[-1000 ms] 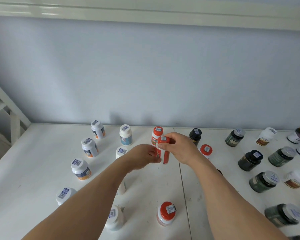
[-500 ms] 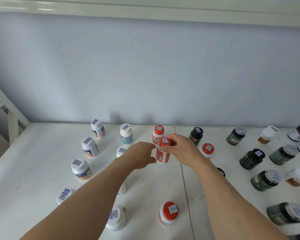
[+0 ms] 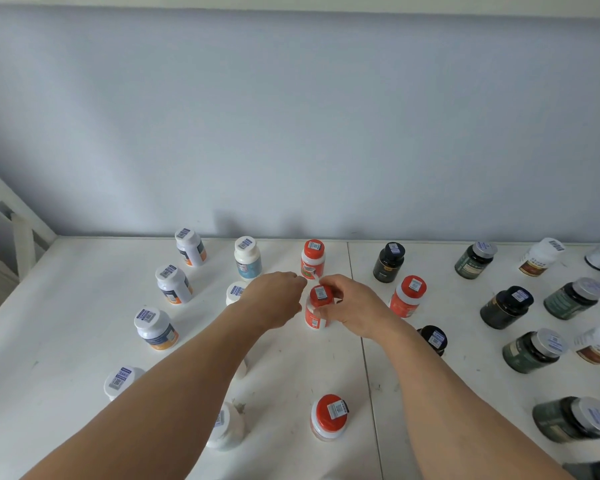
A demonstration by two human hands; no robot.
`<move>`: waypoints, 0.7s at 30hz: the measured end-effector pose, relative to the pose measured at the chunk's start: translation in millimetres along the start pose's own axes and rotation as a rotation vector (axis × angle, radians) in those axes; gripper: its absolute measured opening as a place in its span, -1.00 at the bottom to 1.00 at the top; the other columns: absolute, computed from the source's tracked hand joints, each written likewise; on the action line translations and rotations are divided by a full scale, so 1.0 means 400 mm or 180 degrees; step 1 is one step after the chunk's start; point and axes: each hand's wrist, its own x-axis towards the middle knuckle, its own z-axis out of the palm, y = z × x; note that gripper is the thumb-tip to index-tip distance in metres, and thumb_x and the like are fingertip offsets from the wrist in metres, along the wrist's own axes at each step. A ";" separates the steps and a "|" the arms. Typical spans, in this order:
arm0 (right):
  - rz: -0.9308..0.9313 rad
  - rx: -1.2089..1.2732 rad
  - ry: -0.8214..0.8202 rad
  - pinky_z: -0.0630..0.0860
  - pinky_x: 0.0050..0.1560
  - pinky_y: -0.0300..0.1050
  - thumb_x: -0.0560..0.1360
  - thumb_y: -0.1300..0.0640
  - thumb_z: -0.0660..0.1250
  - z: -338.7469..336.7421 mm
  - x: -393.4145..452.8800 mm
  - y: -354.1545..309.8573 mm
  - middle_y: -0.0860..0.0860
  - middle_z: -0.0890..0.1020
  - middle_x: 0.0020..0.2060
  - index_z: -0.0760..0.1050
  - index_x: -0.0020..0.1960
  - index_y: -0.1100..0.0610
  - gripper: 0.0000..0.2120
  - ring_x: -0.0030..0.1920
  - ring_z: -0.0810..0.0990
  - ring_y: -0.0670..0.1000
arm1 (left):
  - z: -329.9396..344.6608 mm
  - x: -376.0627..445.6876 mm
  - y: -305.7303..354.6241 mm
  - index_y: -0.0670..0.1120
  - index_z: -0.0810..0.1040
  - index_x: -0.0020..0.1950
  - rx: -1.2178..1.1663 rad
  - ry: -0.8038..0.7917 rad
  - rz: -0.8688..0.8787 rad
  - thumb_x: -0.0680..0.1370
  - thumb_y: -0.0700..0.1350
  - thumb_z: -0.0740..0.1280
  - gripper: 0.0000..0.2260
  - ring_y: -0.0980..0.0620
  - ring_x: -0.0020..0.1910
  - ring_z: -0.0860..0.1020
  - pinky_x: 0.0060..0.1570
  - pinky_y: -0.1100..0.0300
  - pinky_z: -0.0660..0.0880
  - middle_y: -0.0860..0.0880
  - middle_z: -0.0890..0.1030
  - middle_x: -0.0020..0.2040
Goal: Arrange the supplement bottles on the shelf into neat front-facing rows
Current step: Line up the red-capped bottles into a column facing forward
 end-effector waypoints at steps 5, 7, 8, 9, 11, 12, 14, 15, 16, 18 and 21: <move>-0.0185 0.0182 0.0396 0.38 0.29 -0.03 0.46 -0.09 0.42 -0.074 0.026 -0.030 -0.10 0.47 0.35 0.35 0.40 -0.05 -0.45 0.34 0.44 -0.04 | -0.037 0.012 -0.003 -0.05 0.37 0.42 0.0011 0.0127 -0.0213 0.59 -0.02 0.29 -0.59 -0.07 0.24 0.51 0.13 0.07 0.50 -0.04 0.52 0.30; -0.0243 0.0032 0.0670 0.38 0.29 -0.02 0.49 -0.11 0.38 -0.104 0.056 -0.049 -0.07 0.44 0.38 0.33 0.42 -0.02 -0.45 0.36 0.43 -0.01 | -0.050 0.023 -0.006 -0.05 0.39 0.40 -0.0029 0.0196 -0.0312 0.58 -0.01 0.29 -0.60 -0.07 0.25 0.51 0.14 0.07 0.49 -0.04 0.52 0.30; -0.0264 -0.0067 0.0700 0.38 0.30 -0.02 0.51 -0.09 0.37 -0.111 0.074 -0.057 -0.05 0.42 0.40 0.31 0.44 -0.01 -0.45 0.37 0.41 0.00 | -0.056 0.028 -0.009 -0.06 0.40 0.39 -0.0053 0.0217 -0.0354 0.58 -0.01 0.30 -0.61 -0.07 0.25 0.51 0.15 0.07 0.50 -0.04 0.52 0.31; -0.0277 -0.0154 0.0671 0.37 0.31 -0.01 0.52 -0.06 0.36 -0.111 0.093 -0.063 -0.04 0.40 0.42 0.29 0.46 -0.01 -0.44 0.39 0.40 0.02 | -0.061 0.034 -0.012 -0.06 0.40 0.38 -0.0075 0.0226 -0.0387 0.58 -0.01 0.30 -0.61 -0.07 0.24 0.51 0.15 0.06 0.50 -0.05 0.52 0.30; -0.0264 -0.0269 0.0529 0.35 0.33 0.00 0.52 -0.03 0.37 -0.101 0.127 -0.071 -0.02 0.38 0.45 0.25 0.48 -0.02 -0.41 0.41 0.37 0.04 | -0.065 0.045 -0.018 -0.07 0.41 0.37 -0.0134 0.0247 -0.0424 0.58 -0.01 0.30 -0.62 -0.07 0.24 0.51 0.14 0.06 0.50 -0.05 0.52 0.29; -0.0243 -0.0309 0.0460 0.35 0.34 0.01 0.51 -0.02 0.39 -0.094 0.141 -0.073 -0.01 0.37 0.45 0.24 0.49 -0.02 -0.39 0.42 0.37 0.05 | -0.065 0.052 -0.021 -0.07 0.41 0.37 -0.0181 0.0265 -0.0430 0.58 -0.01 0.30 -0.62 -0.08 0.24 0.51 0.14 0.07 0.50 -0.05 0.52 0.29; -0.0196 -0.0341 0.0349 0.35 0.36 0.04 0.49 -0.01 0.42 -0.083 0.163 -0.074 -0.01 0.37 0.45 0.21 0.50 -0.04 -0.34 0.41 0.37 0.07 | -0.066 0.067 -0.027 -0.08 0.42 0.36 -0.0269 0.0292 -0.0428 0.57 -0.02 0.30 -0.63 -0.08 0.23 0.51 0.13 0.06 0.50 -0.06 0.52 0.28; -0.0167 -0.0334 0.0299 0.36 0.37 0.05 0.49 -0.01 0.42 -0.077 0.172 -0.074 -0.01 0.37 0.44 0.20 0.51 -0.04 -0.33 0.41 0.38 0.07 | -0.065 0.072 -0.030 -0.08 0.42 0.35 -0.0284 0.0287 -0.0421 0.57 -0.03 0.30 -0.64 -0.08 0.23 0.51 0.13 0.06 0.50 -0.06 0.53 0.26; -0.0147 -0.0334 0.0260 0.36 0.37 0.05 0.49 0.00 0.41 -0.072 0.180 -0.072 -0.01 0.38 0.44 0.20 0.51 -0.04 -0.34 0.41 0.38 0.08 | -0.063 0.078 -0.033 -0.08 0.42 0.34 -0.0286 0.0264 -0.0411 0.57 -0.02 0.30 -0.64 -0.08 0.23 0.51 0.13 0.06 0.50 -0.06 0.53 0.26; -0.0151 -0.0357 0.0246 0.37 0.37 0.04 0.52 0.03 0.38 -0.064 0.196 -0.065 0.00 0.40 0.42 0.23 0.48 -0.04 -0.40 0.38 0.40 0.09 | -0.054 0.089 -0.040 -0.09 0.42 0.33 -0.0331 0.0180 -0.0397 0.57 -0.02 0.30 -0.64 -0.09 0.24 0.50 0.14 0.06 0.48 -0.07 0.52 0.25; -0.0203 -0.0371 0.0344 0.41 0.30 -0.05 0.55 0.06 0.33 -0.066 0.213 -0.061 0.01 0.47 0.35 0.29 0.43 -0.03 -0.53 0.31 0.46 0.07 | -0.045 0.107 -0.052 -0.11 0.42 0.34 -0.0497 0.0121 -0.0420 0.57 -0.01 0.29 -0.63 -0.08 0.27 0.47 0.19 0.06 0.46 -0.07 0.51 0.27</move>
